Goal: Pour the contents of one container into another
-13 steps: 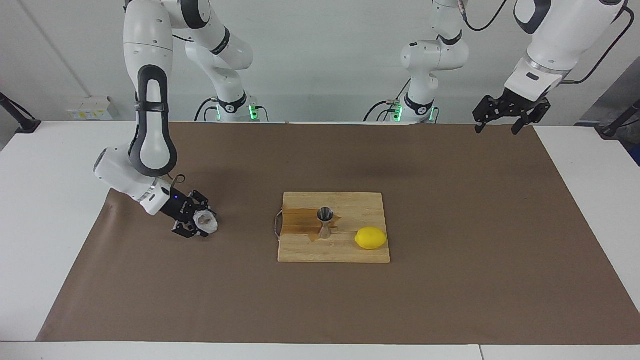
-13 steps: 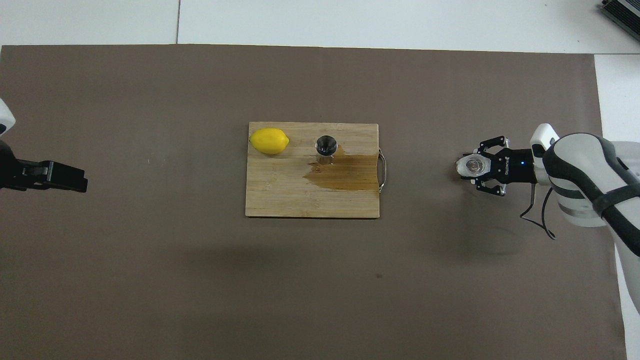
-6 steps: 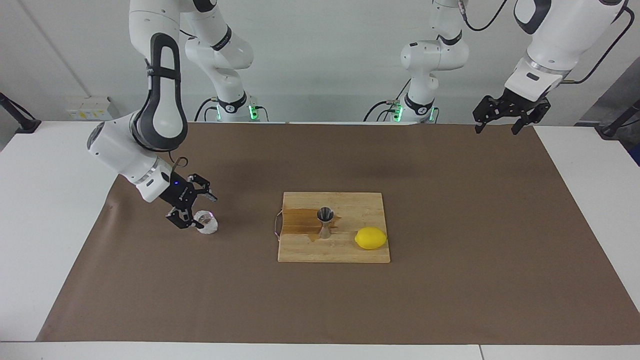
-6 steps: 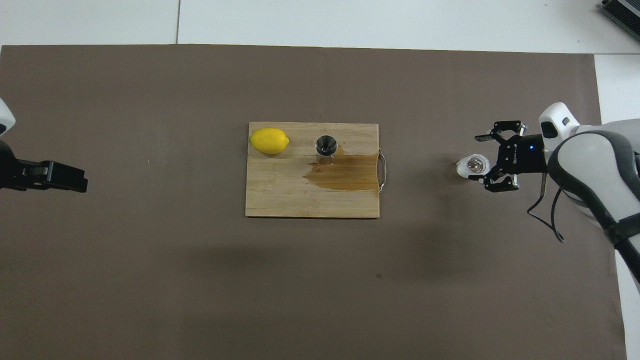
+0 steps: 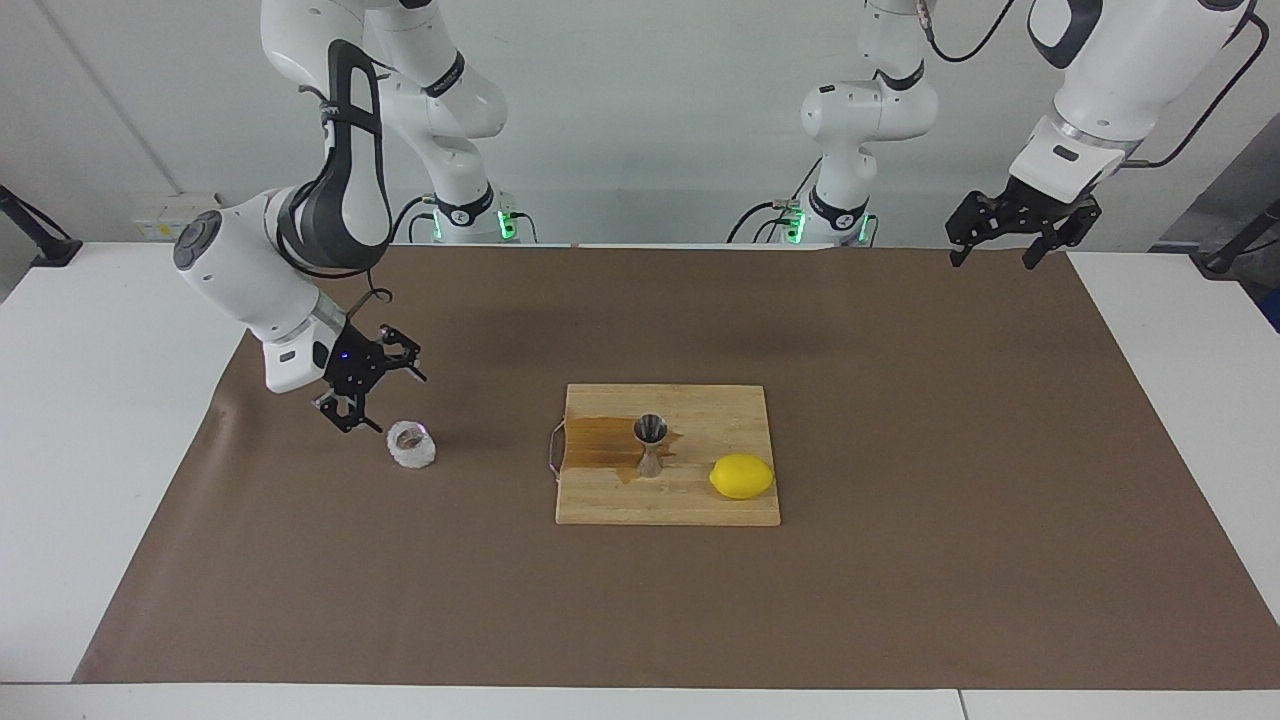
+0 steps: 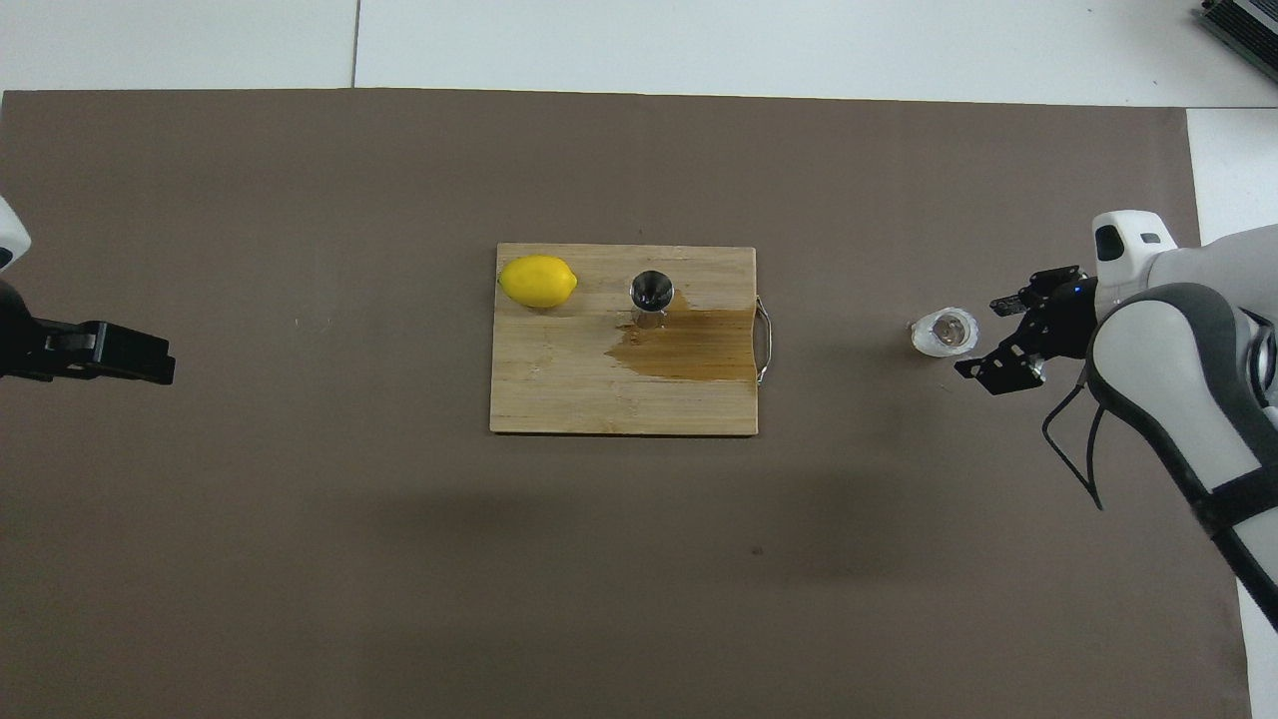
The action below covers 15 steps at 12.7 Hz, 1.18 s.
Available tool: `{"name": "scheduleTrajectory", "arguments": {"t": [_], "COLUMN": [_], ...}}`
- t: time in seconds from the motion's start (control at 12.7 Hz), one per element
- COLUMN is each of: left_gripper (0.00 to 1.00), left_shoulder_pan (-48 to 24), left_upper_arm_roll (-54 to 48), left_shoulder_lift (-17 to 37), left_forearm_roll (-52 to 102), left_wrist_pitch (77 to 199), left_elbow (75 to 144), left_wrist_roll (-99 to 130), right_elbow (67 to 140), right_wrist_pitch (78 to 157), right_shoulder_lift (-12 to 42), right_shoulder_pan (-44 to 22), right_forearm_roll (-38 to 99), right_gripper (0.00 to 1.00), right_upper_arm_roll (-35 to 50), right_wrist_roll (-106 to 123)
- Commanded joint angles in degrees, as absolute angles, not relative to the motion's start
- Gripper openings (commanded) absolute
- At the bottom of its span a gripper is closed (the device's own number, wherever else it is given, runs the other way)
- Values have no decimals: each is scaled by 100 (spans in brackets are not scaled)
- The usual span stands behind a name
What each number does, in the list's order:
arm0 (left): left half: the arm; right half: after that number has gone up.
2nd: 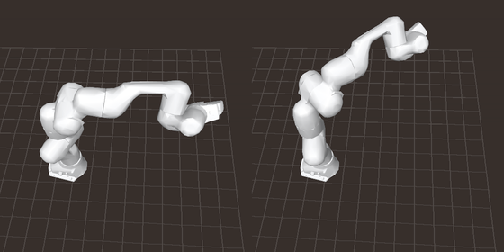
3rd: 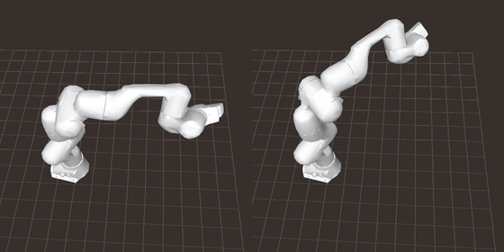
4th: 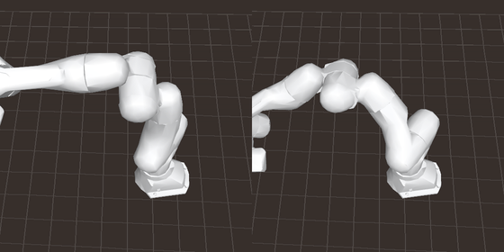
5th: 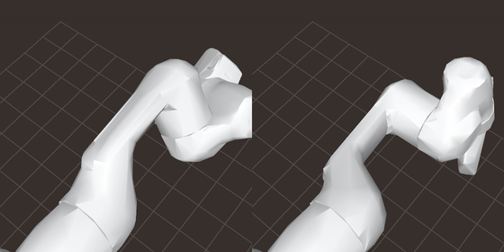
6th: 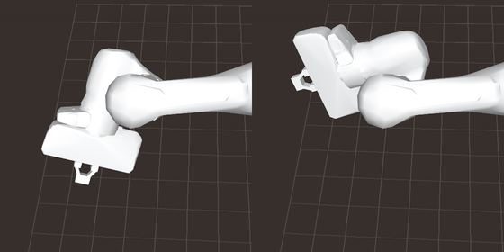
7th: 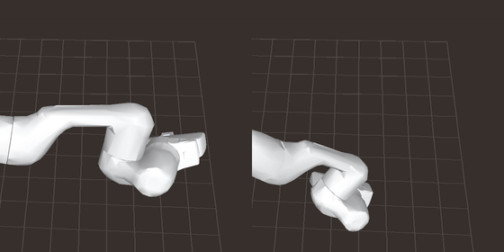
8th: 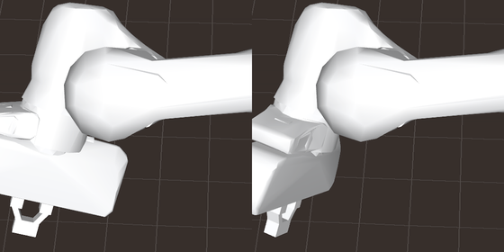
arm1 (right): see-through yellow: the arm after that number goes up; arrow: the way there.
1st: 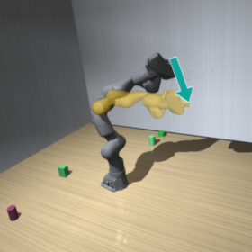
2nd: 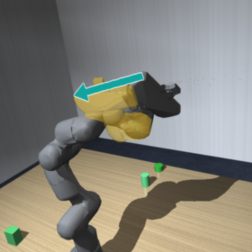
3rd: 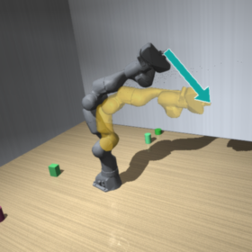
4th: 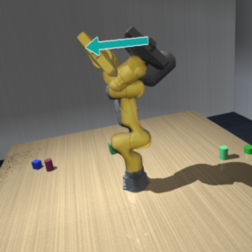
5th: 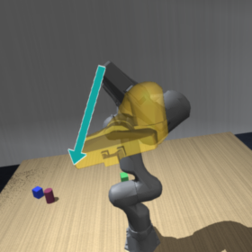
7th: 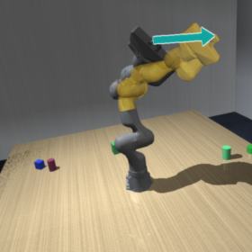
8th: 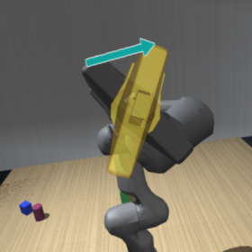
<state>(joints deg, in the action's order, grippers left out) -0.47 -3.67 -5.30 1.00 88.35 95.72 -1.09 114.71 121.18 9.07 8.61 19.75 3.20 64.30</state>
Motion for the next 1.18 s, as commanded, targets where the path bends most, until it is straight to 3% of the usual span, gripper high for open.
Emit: {"name": "scheduleTrajectory", "arguments": {"t": [0.0,0.39,0.87,1.1], "left_gripper": [100,100,100,100], "left_shoulder_pan": [-44,-44,-44,-44], "left_upper_arm_roll": [-360,-360,-360,-360], "left_shoulder_lift": [-650,-650,-650,-650], "left_forearm_roll": [35,35,44,44], "left_wrist_pitch": [8789,8780,8789,8789], "left_elbow": [9659,9659,9659,9659], "left_wrist_roll": [-149,-149,-149,-149], "right_elbow": [11426,11049,8968,8851], "right_wrist_pitch": [11762,10708,8344,8349], "right_shoulder_lift": [757,404,422,89], "right_shoulder_pan": [896,739,572,571], "right_forearm_roll": [1295,11,34,167], "right_gripper": [100,100,100,100], "right_upper_arm_roll": [334,378,430,431], "right_wrist_roll": [5226,1345,-1088,-1011]}}
